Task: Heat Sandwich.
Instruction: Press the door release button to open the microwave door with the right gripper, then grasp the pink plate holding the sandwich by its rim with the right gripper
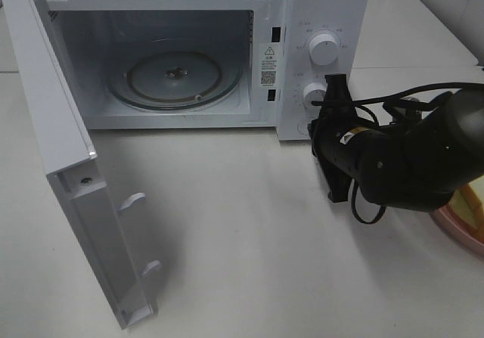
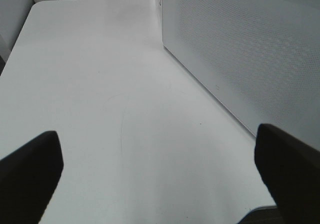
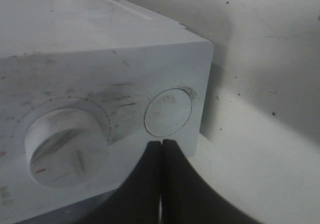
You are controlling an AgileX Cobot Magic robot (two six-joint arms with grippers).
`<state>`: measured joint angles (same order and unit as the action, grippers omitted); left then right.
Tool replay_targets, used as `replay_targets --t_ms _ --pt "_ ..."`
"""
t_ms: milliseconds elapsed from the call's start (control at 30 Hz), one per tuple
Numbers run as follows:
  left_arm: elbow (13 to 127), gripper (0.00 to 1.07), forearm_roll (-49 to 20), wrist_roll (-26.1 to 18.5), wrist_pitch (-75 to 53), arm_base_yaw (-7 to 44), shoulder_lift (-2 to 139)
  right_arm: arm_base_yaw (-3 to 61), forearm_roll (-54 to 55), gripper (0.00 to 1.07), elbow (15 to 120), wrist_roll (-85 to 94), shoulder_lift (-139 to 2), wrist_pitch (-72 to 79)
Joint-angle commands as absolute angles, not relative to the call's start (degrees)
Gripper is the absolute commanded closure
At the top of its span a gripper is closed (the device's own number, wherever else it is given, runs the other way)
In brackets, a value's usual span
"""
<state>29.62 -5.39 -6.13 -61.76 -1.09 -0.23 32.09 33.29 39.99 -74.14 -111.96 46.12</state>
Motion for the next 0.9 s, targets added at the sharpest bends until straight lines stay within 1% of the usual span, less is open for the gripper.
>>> replay_targets --t_ms 33,267,300,400,500,533,567,667,700,733,833,867,900 --pt "29.7 0.07 -5.4 -6.2 -61.2 -1.3 -1.4 32.3 30.8 1.07 37.6 -73.2 -108.3 43.8" --pt "29.7 0.07 -5.4 -6.2 -61.2 -1.3 -1.4 32.3 24.3 1.06 34.9 -72.7 -103.9 35.3" --pt "29.7 0.07 -5.4 -6.2 -61.2 -1.3 -1.4 32.1 21.1 1.06 34.8 -72.5 -102.5 31.8" --pt "29.7 0.07 -5.4 -6.2 -61.2 -1.3 -1.4 32.1 15.6 1.06 34.8 -71.0 -100.5 27.4" --pt "29.7 0.07 -5.4 -6.2 -61.2 -1.3 -1.4 32.1 12.9 1.06 35.0 -69.8 -99.5 24.6" --pt "29.7 0.07 -5.4 -6.2 -61.2 -1.3 -1.4 32.0 10.4 1.06 35.8 -67.6 -98.5 20.2" --pt "29.7 0.07 -5.4 -6.2 -61.2 -1.3 -1.4 32.0 10.4 1.06 35.8 -67.6 -98.5 20.2" --pt "29.7 0.07 -5.4 -6.2 -61.2 -1.3 -1.4 31.1 6.0 1.06 37.8 -62.7 -97.2 13.9" --pt "29.7 0.07 -5.4 -6.2 -61.2 -1.3 -1.4 30.0 3.2 1.05 39.4 -58.5 -96.0 8.9" --pt "29.7 0.07 -5.4 -6.2 -61.2 -1.3 -1.4 30.0 3.2 1.05 39.4 -58.5 -96.0 8.9" --pt "29.7 0.07 -5.4 -6.2 -61.2 -1.3 -1.4 28.9 0.0 1.04 41.6 -51.7 -94.3 1.5" --pt "29.7 0.07 -5.4 -6.2 -61.2 -1.3 -1.4 28.7 -0.9 1.04 42.6 -46.6 -92.8 -2.8" --pt "29.7 0.07 -5.4 -6.2 -61.2 -1.3 -1.4 28.7 -0.9 1.04 42.6 -46.6 -92.8 -2.8"
